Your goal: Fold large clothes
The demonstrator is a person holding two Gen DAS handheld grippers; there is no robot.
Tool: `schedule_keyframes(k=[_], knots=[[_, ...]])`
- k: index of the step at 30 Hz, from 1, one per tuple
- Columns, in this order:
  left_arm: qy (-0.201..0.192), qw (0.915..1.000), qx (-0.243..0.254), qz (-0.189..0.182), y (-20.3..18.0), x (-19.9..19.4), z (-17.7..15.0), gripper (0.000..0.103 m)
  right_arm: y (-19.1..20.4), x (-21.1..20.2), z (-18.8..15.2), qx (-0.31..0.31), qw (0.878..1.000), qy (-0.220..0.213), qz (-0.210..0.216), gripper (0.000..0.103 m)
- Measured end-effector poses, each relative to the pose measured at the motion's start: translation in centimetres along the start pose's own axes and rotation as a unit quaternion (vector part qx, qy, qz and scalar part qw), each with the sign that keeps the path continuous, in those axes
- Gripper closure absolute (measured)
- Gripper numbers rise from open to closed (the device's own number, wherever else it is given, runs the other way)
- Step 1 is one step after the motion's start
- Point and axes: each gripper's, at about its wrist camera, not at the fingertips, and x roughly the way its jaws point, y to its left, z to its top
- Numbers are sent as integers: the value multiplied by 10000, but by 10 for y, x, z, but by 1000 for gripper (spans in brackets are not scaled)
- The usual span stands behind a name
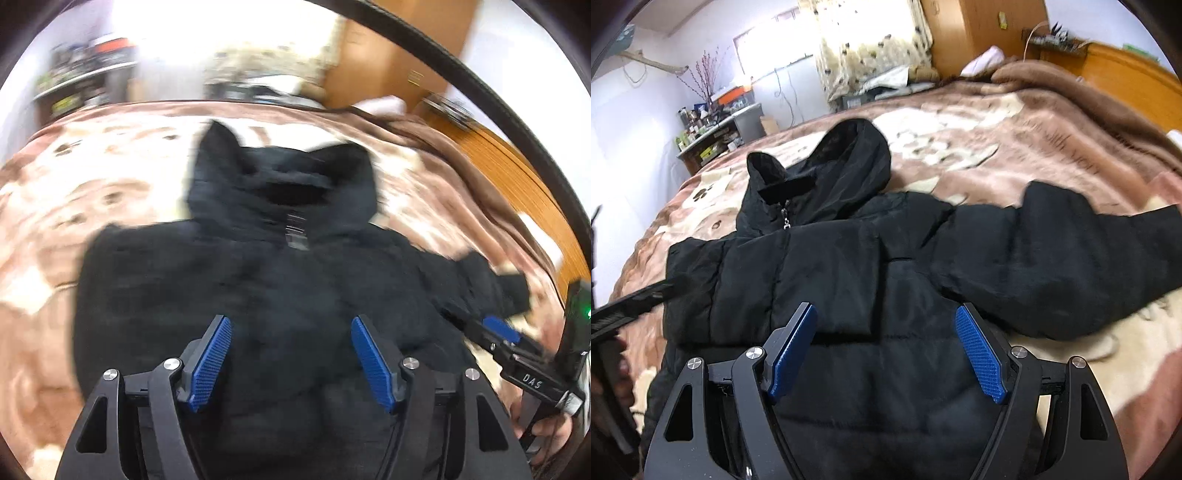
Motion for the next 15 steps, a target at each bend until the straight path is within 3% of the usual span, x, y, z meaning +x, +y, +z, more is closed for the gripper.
schedule_keyframes(k=[3, 7, 9, 12, 13, 14, 15], knots=[[-19, 9974, -459, 556, 39, 1, 7, 35, 3, 27, 5, 74, 9996, 220, 167, 25], [231, 9916, -814, 975, 74, 17, 6, 35, 8, 48, 4, 87, 9990, 376, 218, 25], [354, 9910, -813, 1006, 80, 26, 0, 35, 13, 49, 3, -63, 9992, 278, 274, 27], [339, 9903, -670, 1172, 77, 31, -7, 35, 22, 48, 0, -358, 9991, 226, 98, 59], [336, 9896, -618, 1258, 75, 35, -8, 35, 24, 48, 0, -458, 9987, 228, -31, 77], [361, 9889, -575, 1318, 73, 38, -8, 33, 22, 47, 0, -475, 9986, 236, -44, 87], [422, 9880, -547, 1384, 73, 42, -9, 31, 18, 46, 1, -421, 9988, 244, -13, 91]])
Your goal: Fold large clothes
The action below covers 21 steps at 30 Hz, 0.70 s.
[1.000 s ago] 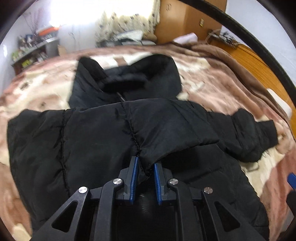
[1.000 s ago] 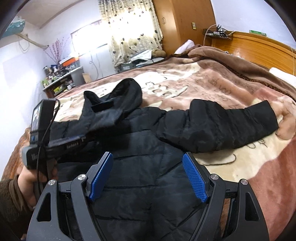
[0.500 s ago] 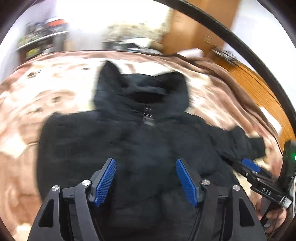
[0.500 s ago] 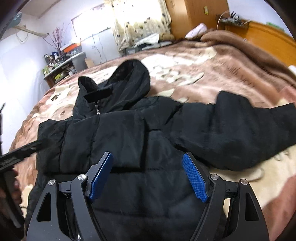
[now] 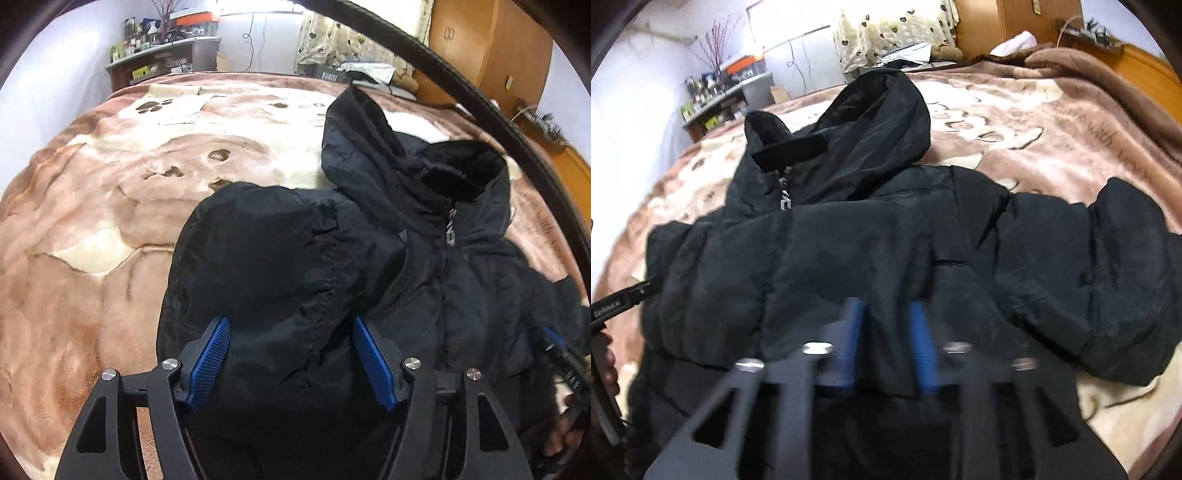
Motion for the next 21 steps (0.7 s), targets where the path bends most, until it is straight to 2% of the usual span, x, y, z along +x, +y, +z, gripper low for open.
schedule_keyframes(k=[1, 3, 7, 9, 11, 15, 16, 17, 21], knots=[[48, 10000, -23, 41, -1, 2, -1, 30, -3, 0, 2, 47, 10000, 10, -2, 95], [84, 10000, -35, 5, -1, 6, -1, 29, -7, -2, 2, 57, 10000, -13, -31, 97], [68, 10000, 49, 10, -7, 8, 0, 29, -10, -6, -2, -18, 9996, -90, -257, 97], [95, 9995, 225, 184, -14, 14, -1, 26, -11, -1, -3, -29, 9995, 19, -307, 97], [143, 9995, 186, 231, -15, 20, -1, 24, -13, 1, -3, -2, 9990, 88, -438, 97], [214, 9994, 55, 254, -17, 19, 2, 23, -18, -7, -4, 47, 9994, 54, -339, 97], [247, 9994, 44, 253, -18, 19, 2, 23, -22, -14, -5, 105, 9997, -17, -232, 95], [272, 9994, 26, 209, -18, 17, 2, 23, -25, -20, -6, 136, 9996, -84, -241, 88], [131, 9999, 26, -81, -22, -1, -2, 23, -60, -59, -8, 421, 9976, -468, -294, 77]])
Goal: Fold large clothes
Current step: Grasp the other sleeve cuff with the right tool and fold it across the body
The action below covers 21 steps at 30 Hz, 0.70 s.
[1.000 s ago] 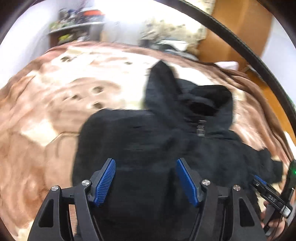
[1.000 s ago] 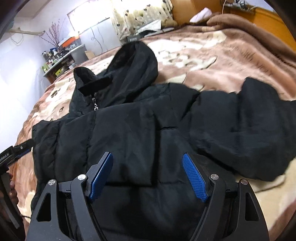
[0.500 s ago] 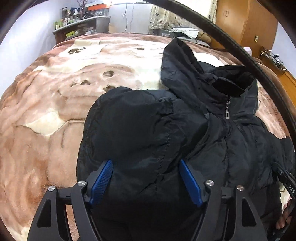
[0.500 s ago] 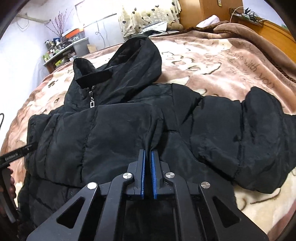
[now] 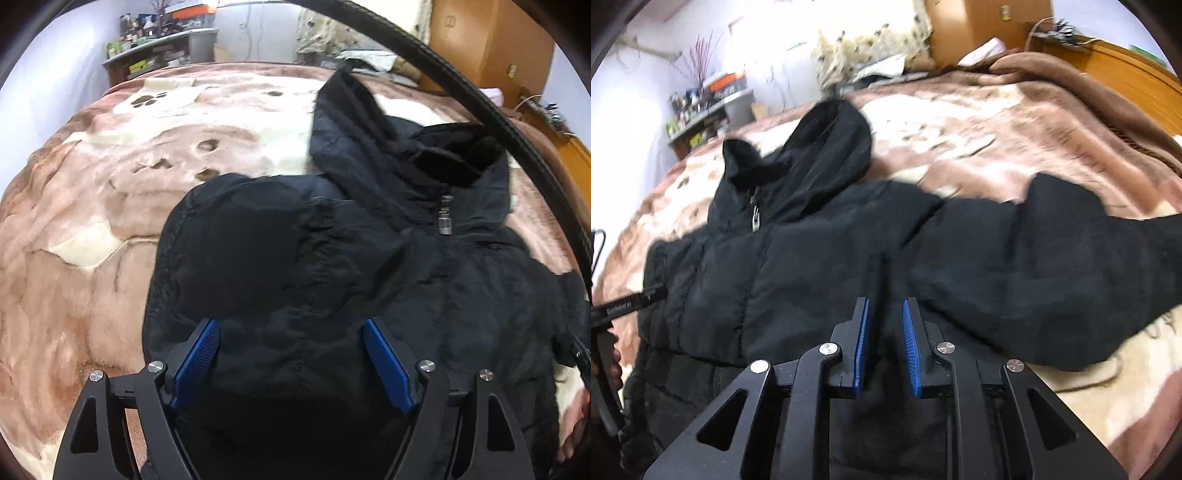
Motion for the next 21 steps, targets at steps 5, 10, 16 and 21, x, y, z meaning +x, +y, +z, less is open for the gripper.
schedule_keyframes(k=[5, 10, 16, 21], knots=[[-168, 9993, 35, -323, -18, -29, -8, 23, -69, -37, 5, 558, 9970, -387, -370, 44], [-409, 9969, 94, -662, -47, -59, -21, 23, -167, -58, -6, 1688, 9794, -494, -988, 44], [-463, 9940, 448, -887, -87, -75, -37, 23, -261, -69, -24, 2632, 9441, -481, -1925, 44], [-195, 9946, 528, -873, -105, -60, -48, 23, -297, -60, -19, 2538, 9430, -454, -2103, 44]])
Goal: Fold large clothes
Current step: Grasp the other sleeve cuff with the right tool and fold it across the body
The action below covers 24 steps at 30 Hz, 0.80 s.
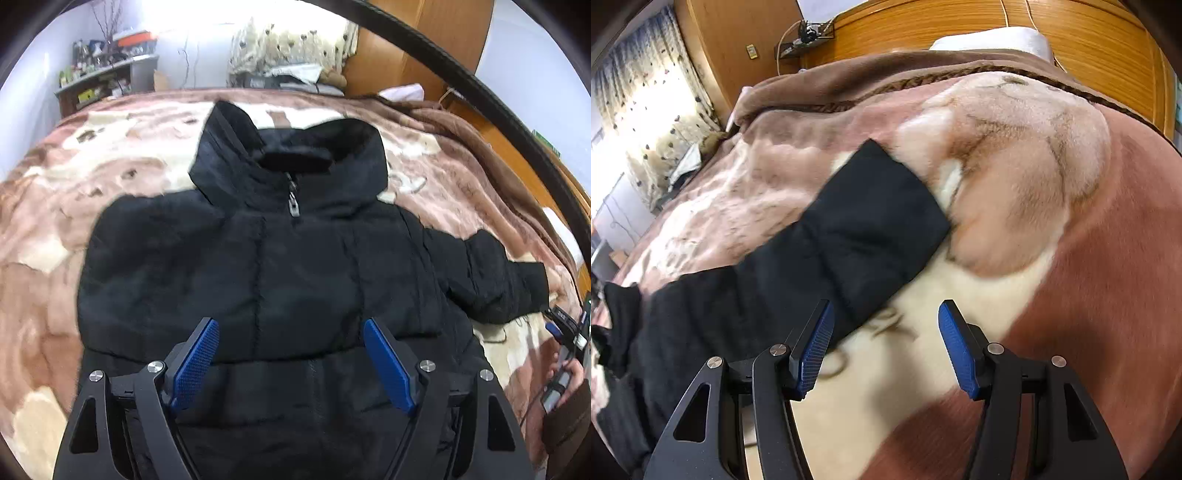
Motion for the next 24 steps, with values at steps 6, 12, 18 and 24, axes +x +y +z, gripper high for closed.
schedule_keyframes(k=[6, 12, 18, 24], knots=[[163, 9998, -145, -5, -3, 17, -14, 23, -2, 21, 20, 73, 9999, -88, 63, 44], [245, 9994, -234, 108, 0, 25, -19, 23, -7, 38, 27, 268, 9996, 45, 76, 44], [304, 9992, -262, 84, -2, 30, -20, 23, -11, 35, 28, 303, 9995, -19, 129, 92], [264, 9993, -270, 59, -3, 22, -22, 23, 12, -1, 35, -313, 9982, -441, 254, 96]])
